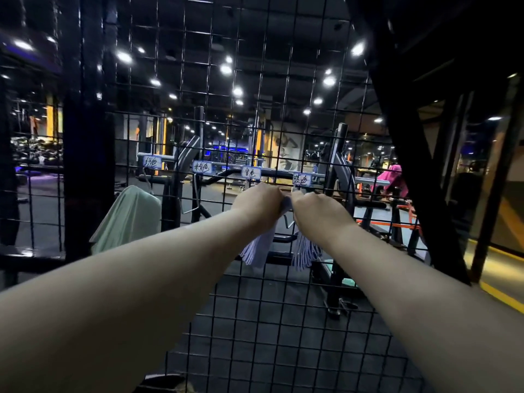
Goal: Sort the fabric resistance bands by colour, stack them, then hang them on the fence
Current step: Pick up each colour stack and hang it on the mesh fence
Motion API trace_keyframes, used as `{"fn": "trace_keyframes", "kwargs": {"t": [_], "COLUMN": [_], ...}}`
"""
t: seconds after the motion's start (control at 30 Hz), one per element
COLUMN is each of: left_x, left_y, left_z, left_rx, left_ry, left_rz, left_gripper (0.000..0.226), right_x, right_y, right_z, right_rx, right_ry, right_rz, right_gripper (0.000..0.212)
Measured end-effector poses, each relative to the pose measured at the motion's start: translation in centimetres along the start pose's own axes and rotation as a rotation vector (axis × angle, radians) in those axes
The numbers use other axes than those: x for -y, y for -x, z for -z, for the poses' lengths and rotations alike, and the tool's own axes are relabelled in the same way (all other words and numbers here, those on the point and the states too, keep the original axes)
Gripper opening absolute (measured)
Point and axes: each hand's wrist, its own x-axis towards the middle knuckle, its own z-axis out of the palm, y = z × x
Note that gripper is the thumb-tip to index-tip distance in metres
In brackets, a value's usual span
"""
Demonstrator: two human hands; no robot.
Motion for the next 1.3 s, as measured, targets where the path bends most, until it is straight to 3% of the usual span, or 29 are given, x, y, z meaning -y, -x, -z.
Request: {"fn": "trace_keyframes", "kwargs": {"t": [0.3,0.5,0.73,1.03,1.2,1.3], "left_x": [0.3,0.2,-0.3,-0.3,-0.7,-1.1], "left_y": [-0.2,-0.1,0.7,0.7,0.9,1.8], "left_z": [-2.1,-3.4,-3.3,-4.8,-5.3,-6.1], "left_rx": [0.054,0.004,-0.092,-0.016,0.061,0.121], "left_ry": [0.010,0.035,0.112,0.236,0.302,0.341], "left_rz": [-0.075,-0.056,-0.108,0.066,0.154,0.137], "left_gripper": [0.037,0.030,0.023,0.021,0.009,0.026], "right_x": [-0.5,-0.7,-0.6,-0.3,0.4,1.1], "right_y": [-0.1,0.7,1.6,1.1,1.2,1.6], "right_z": [-3.0,-3.6,-4.1,-4.5,-5.2,-6.0], "right_rx": [0.037,0.005,-0.067,0.009,0.117,0.138], "right_ry": [-0.032,-0.150,-0.289,-0.363,-0.420,-0.419], "right_rz": [-0.032,-0.070,-0.150,-0.215,-0.275,-0.312], "right_gripper": [0.020,0.005,0.013,0.012,0.034,0.037]}}
